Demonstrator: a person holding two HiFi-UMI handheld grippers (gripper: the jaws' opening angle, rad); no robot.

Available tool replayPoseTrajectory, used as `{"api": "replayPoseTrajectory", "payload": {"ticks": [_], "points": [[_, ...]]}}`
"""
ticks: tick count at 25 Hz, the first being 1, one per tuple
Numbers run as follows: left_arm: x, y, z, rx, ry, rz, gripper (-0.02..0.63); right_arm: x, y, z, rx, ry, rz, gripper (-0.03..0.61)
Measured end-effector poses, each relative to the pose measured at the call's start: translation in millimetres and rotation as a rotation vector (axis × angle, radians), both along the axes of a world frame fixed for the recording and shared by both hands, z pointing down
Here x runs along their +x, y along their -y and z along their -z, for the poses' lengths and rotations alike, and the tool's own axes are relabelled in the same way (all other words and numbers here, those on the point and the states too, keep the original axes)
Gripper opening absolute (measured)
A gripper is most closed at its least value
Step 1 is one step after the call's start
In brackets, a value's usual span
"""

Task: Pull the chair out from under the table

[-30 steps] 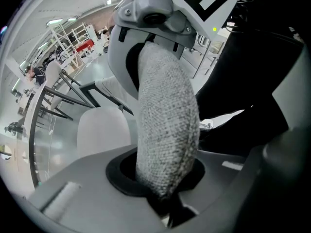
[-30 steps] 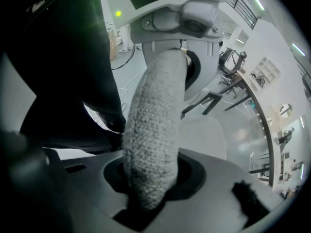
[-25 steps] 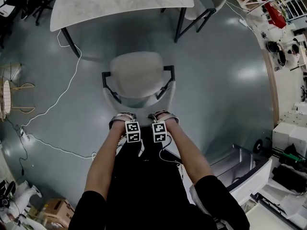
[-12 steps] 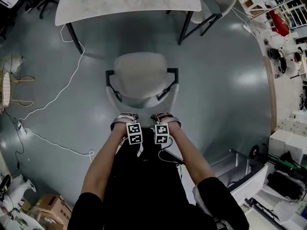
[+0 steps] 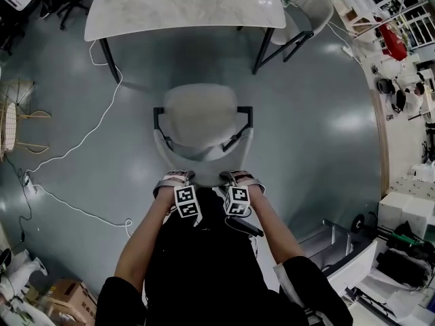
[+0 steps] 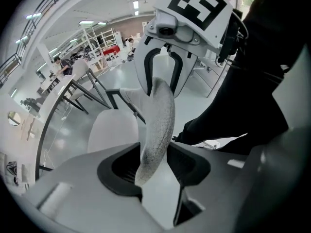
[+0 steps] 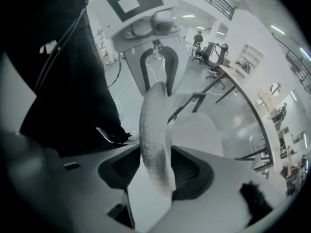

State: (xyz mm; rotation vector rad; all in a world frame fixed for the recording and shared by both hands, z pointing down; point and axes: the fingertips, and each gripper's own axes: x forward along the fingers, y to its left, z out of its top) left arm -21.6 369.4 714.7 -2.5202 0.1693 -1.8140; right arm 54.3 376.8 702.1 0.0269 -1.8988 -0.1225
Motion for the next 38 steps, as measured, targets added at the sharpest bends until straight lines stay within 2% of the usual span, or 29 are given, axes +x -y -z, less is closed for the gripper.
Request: {"api": "replayPoseTrajectory", "payload": {"ticks": [5,11,19,22,25,29,32,35,38], "points": [[-8.2,5.6,28.3,0.033,-0.024,0.038,0.193,9.0,9.9,21.9,0.014,-0.010,-0.037,0.199],[-8.1,14.8,64.1,0.055,-0.106,0.107,0.192,21.8,17.6,37.5,0.035,0.000,-0.104,0.199],[-9.1,28.3,100.1,0.100,-0.179,0.177,0.191,20.4,47.0,77.4,0.110,0.108,-0.229,0.199],[-5.9,33.7,119.4,0.070,-0.264,0.270,0.170,13.6,63.6,109.8,0.091,0.245,-0.345,0.199],[-3.2,46.9,150.0,0.080,-0.378,0.379,0.124,10.6,91.5,159.4,0.108,0.433,-0.515,0.196],[-4.4,65.9,196.5,0.178,-0.511,0.509,0.011,19.0,118.6,227.8,0.219,0.679,-0.700,0.085],[-9.4,77.9,228.7,0.238,-0.603,0.582,0.009,21.1,124.8,271.6,0.237,0.841,-0.775,0.054],[-15.9,86.4,258.4,0.274,-0.703,0.638,0.009,22.9,128.1,304.0,0.278,0.942,-0.828,0.026],[-19.2,90.8,290.5,0.362,-0.762,0.659,0.008,30.0,129.7,337.6,0.356,1.034,-0.890,0.017]]}}
